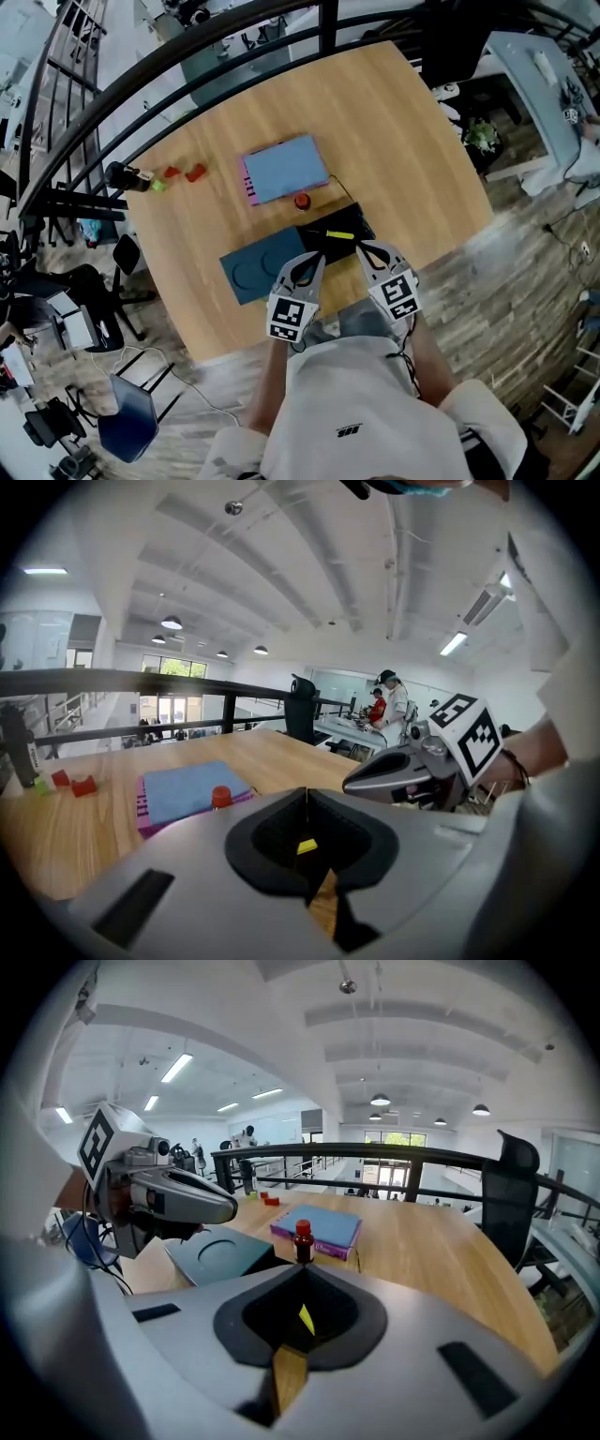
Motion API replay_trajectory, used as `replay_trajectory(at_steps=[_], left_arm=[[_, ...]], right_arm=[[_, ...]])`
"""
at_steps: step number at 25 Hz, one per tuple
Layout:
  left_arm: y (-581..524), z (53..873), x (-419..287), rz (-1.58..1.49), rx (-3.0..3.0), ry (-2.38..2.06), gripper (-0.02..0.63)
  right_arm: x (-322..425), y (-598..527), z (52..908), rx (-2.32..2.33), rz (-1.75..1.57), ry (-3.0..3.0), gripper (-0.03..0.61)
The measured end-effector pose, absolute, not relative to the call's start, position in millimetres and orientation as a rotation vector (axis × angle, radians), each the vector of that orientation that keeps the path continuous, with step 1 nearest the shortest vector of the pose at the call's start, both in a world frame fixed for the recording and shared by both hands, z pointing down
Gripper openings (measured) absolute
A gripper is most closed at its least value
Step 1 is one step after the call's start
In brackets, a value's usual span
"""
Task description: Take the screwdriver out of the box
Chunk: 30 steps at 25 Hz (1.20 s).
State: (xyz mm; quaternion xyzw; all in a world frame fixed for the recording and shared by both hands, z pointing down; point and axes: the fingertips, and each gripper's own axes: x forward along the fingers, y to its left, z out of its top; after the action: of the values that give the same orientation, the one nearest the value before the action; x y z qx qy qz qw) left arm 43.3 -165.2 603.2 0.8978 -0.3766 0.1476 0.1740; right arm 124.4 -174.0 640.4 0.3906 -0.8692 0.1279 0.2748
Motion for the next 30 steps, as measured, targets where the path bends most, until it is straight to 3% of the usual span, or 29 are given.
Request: replay_trajectory(at_steps=[13, 30], left_arm=[[-182.7, 649.8, 44.0, 0.491, 2.360, -1.158, 0.015], [-186.2, 667.7, 40.5, 0.499, 2.239, -1.253, 0.015]], right_arm=[[113.4, -200.9, 709.7, 0.692, 0.297, -2.242, 0.000], [87.2, -204.8, 767.8, 0.387, 0.209, -2.097, 0.068]])
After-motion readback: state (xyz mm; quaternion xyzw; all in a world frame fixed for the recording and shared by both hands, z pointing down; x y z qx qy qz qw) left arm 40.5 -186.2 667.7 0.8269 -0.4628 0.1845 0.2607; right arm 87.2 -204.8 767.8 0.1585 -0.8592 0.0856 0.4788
